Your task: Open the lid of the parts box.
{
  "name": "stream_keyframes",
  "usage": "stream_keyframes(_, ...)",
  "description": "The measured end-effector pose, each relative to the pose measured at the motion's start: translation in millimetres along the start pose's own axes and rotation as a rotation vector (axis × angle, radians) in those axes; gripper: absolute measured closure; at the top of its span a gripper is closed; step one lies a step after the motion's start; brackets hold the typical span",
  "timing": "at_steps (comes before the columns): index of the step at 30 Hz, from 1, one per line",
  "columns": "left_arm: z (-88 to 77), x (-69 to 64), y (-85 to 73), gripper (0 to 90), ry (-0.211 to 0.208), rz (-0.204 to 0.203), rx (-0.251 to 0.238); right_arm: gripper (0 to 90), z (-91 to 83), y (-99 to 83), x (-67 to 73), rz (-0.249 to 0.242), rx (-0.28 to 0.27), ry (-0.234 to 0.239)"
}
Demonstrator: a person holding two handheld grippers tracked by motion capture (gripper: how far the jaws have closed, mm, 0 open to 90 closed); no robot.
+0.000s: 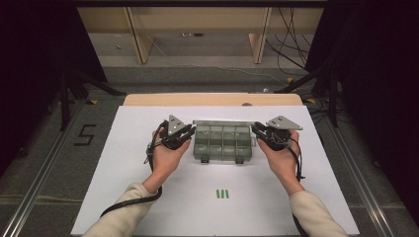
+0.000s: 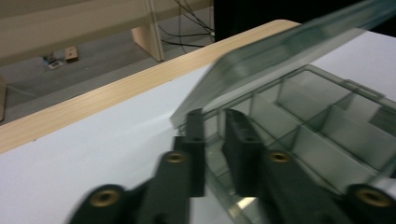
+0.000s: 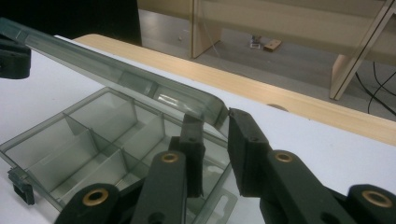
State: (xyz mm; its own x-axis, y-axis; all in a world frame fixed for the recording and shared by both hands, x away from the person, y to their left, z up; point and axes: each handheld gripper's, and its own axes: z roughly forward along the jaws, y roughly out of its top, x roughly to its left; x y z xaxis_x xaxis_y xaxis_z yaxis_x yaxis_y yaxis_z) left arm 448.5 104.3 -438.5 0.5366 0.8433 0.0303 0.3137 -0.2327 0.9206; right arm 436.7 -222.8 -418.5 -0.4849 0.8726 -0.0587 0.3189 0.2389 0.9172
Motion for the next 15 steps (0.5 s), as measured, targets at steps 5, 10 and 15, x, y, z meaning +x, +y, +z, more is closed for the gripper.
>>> stream_keyframes(5,1.0,1.2,8.2,66.8,0.017,0.066,-0.048,77.0,0.0,1.5,0.1,0.002,0.0,-0.001)
stream_keyframes(10,5.1,1.4,12.8,69.0,0.02,0.079,-0.071,78.3,2.9,4.0,0.0,-0.001,-0.013,-0.014)
stream_keyframes(15,8.2,2.6,16.8,73.2,0.021,0.076,-0.083,80.4,4.9,7.6,-1.8,-0.006,-0.012,-0.023)
